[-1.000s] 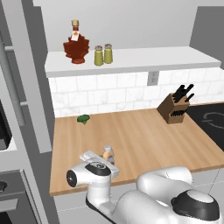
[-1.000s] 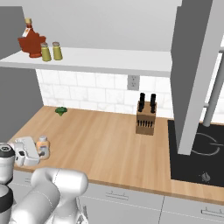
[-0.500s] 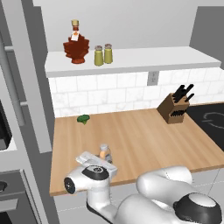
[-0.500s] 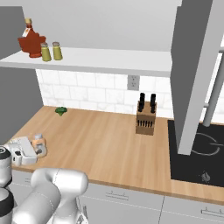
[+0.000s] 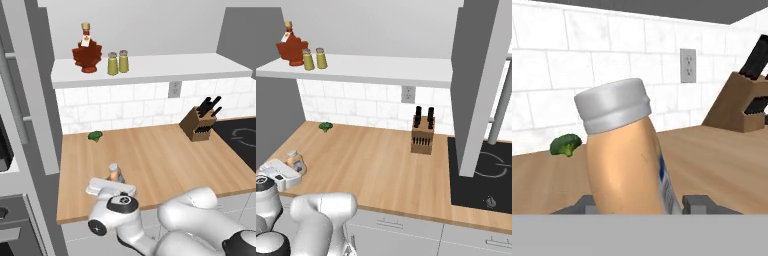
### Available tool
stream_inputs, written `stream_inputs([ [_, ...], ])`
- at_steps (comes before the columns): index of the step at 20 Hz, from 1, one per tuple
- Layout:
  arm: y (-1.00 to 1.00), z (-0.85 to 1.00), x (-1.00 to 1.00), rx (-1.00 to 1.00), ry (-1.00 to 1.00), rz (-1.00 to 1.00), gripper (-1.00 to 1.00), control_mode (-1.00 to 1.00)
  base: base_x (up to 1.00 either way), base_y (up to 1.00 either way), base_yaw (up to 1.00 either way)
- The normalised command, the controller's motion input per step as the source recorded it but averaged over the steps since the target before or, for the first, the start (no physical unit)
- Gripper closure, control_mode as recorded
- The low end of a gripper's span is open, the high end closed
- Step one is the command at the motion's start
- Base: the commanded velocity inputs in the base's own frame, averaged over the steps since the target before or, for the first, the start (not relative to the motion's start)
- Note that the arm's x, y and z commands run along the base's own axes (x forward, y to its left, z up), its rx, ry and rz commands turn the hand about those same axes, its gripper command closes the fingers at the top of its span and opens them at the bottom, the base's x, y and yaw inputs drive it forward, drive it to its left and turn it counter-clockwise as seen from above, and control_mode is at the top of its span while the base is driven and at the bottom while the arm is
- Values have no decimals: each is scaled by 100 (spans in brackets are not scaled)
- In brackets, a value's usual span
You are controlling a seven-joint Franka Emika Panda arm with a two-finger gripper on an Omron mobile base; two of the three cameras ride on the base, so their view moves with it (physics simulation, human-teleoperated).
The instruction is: Put the shaker and condiment bottle from the counter next to their counterparts in the cabinet.
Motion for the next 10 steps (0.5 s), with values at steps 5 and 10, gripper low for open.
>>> stream_inputs([
  [5, -22, 0, 0, 3, -11, 49, 100, -100, 0, 0, 0],
  [10, -16, 1, 0, 7, -12, 47, 100, -100, 0, 0, 0],
])
